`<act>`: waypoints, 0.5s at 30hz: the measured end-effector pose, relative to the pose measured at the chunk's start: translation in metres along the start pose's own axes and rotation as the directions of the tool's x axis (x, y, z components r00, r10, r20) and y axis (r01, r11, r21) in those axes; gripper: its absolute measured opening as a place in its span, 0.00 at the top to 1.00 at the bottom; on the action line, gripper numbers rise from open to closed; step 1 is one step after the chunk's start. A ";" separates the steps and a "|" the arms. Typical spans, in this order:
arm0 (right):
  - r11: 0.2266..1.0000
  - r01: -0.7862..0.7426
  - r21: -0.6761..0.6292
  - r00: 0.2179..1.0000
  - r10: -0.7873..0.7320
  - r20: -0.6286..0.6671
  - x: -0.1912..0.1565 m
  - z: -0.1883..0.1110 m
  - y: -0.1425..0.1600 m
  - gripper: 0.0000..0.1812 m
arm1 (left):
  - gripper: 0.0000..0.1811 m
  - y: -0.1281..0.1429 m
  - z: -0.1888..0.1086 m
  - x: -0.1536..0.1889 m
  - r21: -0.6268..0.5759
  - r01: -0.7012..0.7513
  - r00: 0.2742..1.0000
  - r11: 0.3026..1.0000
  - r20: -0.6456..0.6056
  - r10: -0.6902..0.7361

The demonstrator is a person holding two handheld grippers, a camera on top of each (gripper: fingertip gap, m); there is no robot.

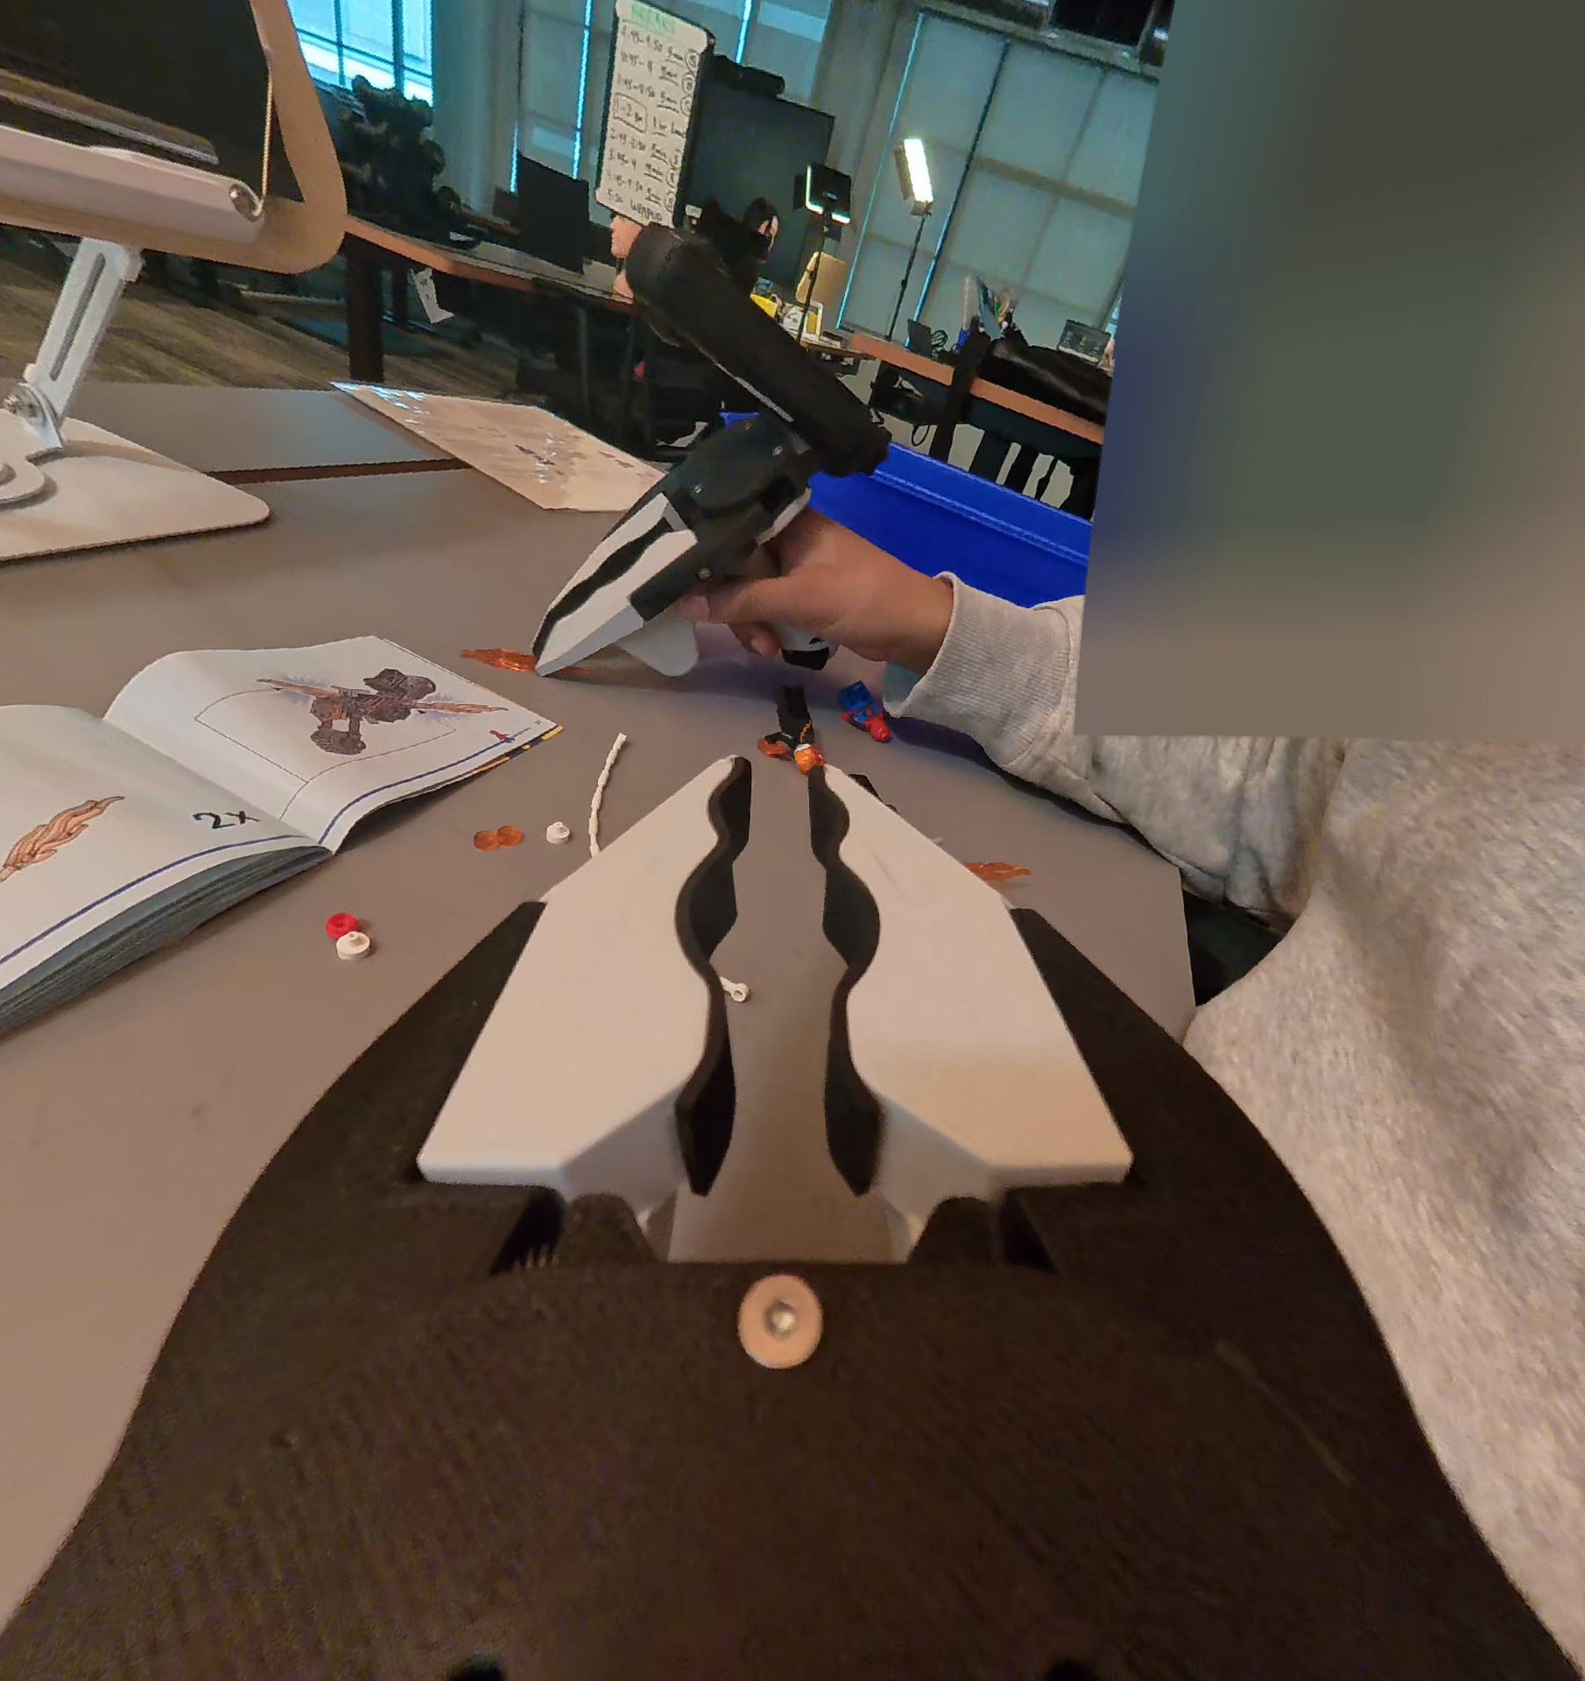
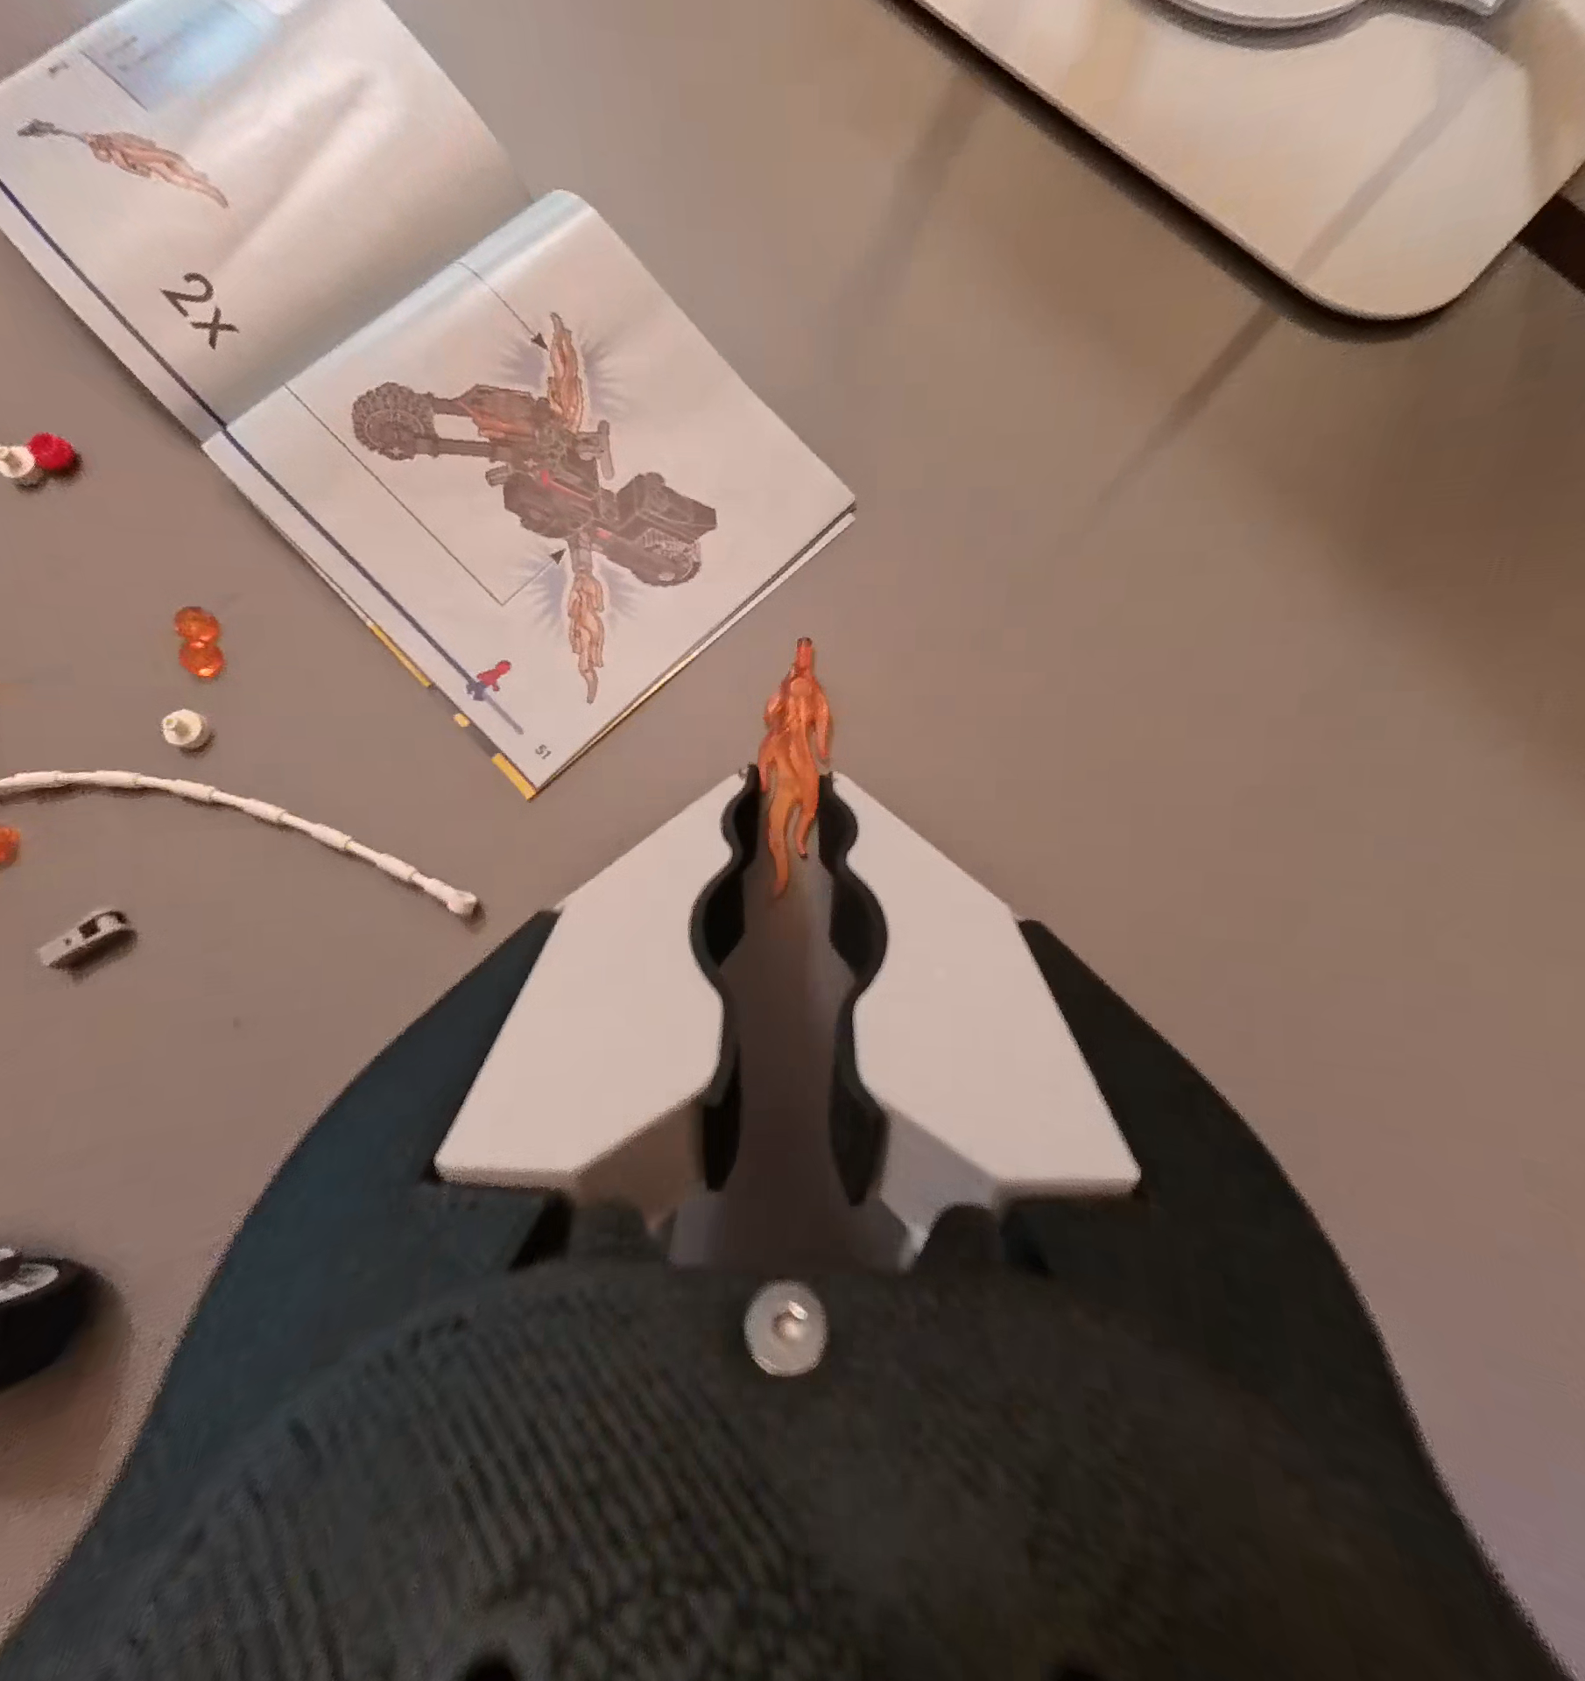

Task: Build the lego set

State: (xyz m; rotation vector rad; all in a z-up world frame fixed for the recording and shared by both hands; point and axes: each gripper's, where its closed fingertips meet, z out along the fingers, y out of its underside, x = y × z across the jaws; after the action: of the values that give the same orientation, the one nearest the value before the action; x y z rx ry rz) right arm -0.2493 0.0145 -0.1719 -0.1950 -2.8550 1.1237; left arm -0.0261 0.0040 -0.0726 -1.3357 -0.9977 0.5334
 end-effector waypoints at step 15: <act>0.864 0.307 0.398 0.934 -0.355 0.049 -0.090 -0.066 -0.061 0.94 | 0.83 -0.019 0.019 -0.036 0.076 0.318 0.948 0.945 -0.029 -0.317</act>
State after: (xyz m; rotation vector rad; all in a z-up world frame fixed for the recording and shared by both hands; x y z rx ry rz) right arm -0.1582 0.0024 -0.0835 0.3864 -2.5431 1.6181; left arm -0.0641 -0.0194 -0.0664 -1.0788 -1.1402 0.3119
